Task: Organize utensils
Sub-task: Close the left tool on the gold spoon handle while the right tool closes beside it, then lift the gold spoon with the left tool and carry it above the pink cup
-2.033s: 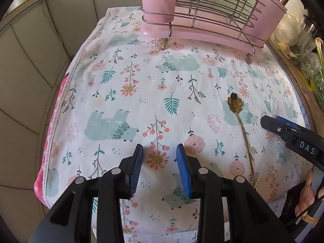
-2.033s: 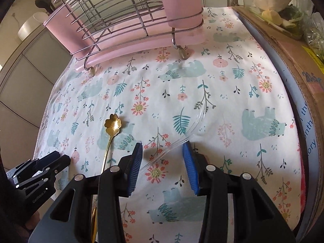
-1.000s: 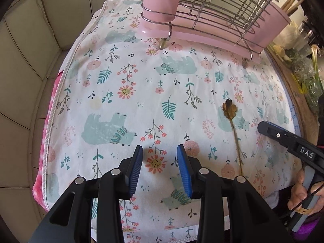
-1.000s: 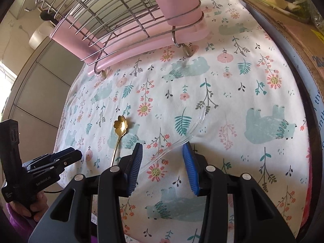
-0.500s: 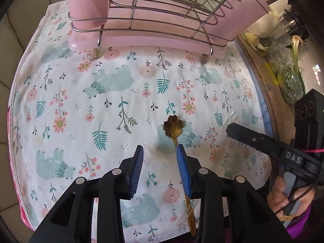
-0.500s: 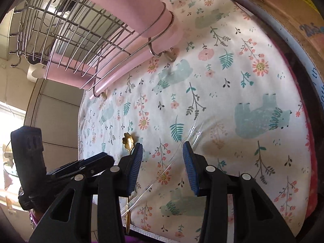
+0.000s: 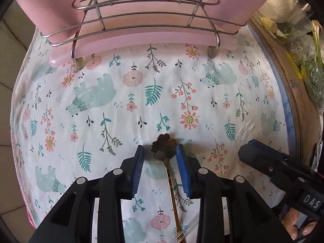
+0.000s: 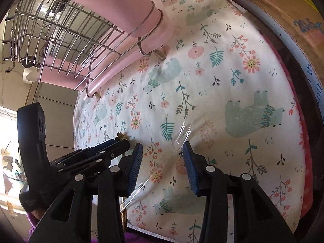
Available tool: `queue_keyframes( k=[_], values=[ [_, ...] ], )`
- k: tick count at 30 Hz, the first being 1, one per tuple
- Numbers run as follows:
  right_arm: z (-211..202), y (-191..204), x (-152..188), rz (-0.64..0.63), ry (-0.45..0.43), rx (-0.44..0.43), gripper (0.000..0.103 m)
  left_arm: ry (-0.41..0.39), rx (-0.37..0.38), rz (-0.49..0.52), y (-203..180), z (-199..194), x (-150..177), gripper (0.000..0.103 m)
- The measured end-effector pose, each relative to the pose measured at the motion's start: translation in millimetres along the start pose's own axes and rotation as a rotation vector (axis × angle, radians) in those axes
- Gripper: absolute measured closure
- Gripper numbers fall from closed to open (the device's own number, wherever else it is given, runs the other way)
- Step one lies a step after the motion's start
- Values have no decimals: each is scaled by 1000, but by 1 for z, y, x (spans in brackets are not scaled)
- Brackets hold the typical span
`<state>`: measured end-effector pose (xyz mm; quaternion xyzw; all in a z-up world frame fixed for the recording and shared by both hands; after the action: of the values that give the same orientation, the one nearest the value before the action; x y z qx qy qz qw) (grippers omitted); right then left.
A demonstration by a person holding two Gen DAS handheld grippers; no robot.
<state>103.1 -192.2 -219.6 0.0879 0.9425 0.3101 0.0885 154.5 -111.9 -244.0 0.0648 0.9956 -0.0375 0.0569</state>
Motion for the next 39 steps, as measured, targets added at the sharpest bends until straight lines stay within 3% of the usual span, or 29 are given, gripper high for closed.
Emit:
queue_keyframes(
  k=[3, 6, 15, 21, 25, 32, 39],
  values=[
    [0, -3, -2, 25, 5, -14, 61, -19, -9, 15, 0, -1, 0, 82],
    [0, -5, -1, 54, 17, -39, 61, -47, 67, -22, 10, -11, 0, 101],
    [5, -14, -9, 138, 26, -42, 61, -128, 173, -83, 50, -42, 4, 101],
    [12, -3, -17, 109, 5, 32, 61, -192, 232, -128, 77, -64, 7, 101],
    [18, 27, -19, 65, 10, -40, 61, -209, 271, -136, 87, -68, 11, 101],
    [6, 46, -28, -71, -53, 115, 61, -214, 300, -162, 90, -67, 11, 101],
    [25, 20, -10, -20, 54, 185, 61, -246, 300, -159, 97, -77, 11, 101]
  ],
)
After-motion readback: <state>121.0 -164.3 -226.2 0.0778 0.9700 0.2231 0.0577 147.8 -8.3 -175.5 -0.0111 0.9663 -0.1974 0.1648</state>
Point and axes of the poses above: each gripper's, at about its wrist camera, not at the fingertips, and z roughly the way its jaws point, y to its left, x to its underside, the point moved 10 cm from there along z, roughly the way its jaws point, and after that the axes turned 6 degrees about y, right-handed, at the moved point
